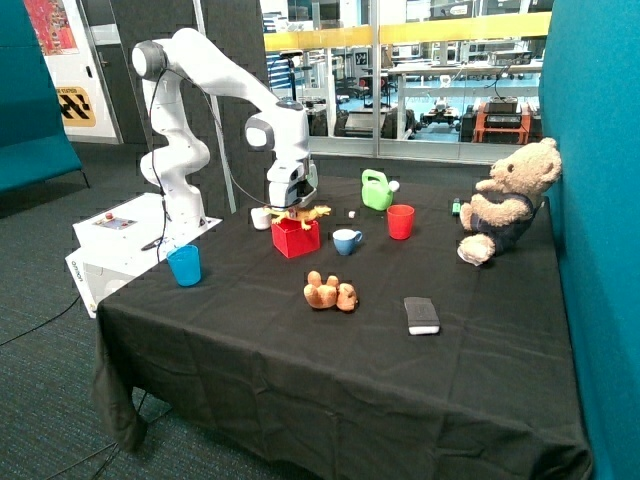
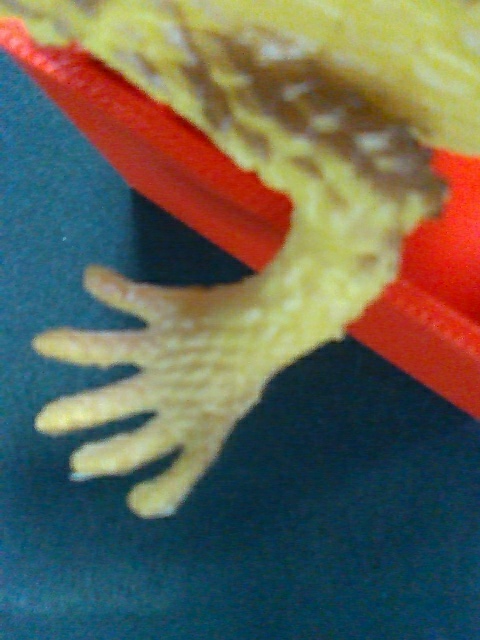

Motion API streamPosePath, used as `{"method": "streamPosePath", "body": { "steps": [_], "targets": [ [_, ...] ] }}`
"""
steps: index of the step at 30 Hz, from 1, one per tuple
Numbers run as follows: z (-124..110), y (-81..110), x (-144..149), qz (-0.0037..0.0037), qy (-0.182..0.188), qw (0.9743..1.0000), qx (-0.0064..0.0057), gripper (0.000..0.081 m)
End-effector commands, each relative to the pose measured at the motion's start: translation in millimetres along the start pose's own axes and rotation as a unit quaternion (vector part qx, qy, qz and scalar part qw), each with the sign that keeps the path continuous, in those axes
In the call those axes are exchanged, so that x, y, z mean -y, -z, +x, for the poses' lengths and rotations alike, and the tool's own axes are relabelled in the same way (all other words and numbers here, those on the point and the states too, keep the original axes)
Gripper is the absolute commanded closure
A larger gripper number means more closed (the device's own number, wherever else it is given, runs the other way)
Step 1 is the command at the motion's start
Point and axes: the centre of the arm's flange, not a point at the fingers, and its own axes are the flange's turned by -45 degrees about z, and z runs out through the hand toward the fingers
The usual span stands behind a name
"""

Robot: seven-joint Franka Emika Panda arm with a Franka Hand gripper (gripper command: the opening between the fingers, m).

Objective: Put the ball in the red pot

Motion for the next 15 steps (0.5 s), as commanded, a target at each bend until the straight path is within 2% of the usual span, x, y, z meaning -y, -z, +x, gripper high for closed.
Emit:
{"method": "streamPosePath", "body": {
  "steps": [1, 15],
  "targets": [
    [9.2, 18.3, 8.6, 0.00103, 0.013, 0.9999, 0.0060, 0.0808],
    [22.6, 41.6, 20.1, 0.00109, 0.023, 0.9997, 0.0060, 0.0808]
  ]
}}
